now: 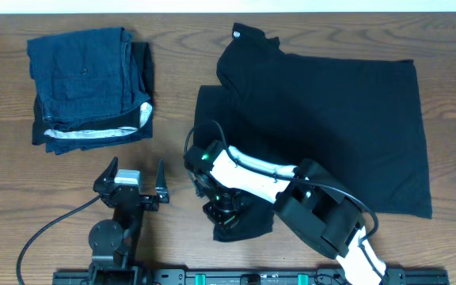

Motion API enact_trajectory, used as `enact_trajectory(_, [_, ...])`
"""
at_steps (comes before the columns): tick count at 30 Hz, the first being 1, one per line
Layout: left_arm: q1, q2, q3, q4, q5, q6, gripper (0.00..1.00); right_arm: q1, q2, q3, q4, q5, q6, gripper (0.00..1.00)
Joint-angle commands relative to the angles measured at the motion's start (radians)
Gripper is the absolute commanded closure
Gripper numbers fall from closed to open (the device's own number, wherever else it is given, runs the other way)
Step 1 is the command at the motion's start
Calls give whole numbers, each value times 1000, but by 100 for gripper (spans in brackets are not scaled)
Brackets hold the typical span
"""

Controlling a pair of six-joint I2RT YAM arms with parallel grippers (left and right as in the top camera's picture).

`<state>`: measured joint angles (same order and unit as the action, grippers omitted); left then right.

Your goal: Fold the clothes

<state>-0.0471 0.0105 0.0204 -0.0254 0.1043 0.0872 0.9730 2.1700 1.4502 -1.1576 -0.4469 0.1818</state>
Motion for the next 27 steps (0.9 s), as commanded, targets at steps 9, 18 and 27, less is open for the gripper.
enact_trajectory(9, [-3,-6,-16,-34,14,17,2,18,-4,16,-40,-182,-156,95])
enact_trajectory(18, [-3,-6,-16,-34,14,17,2,-145,-221,153,0,-42,-110,95])
enact_trajectory(27, [-3,-6,-16,-34,14,17,2,-211,-182,138,182,158,39,99])
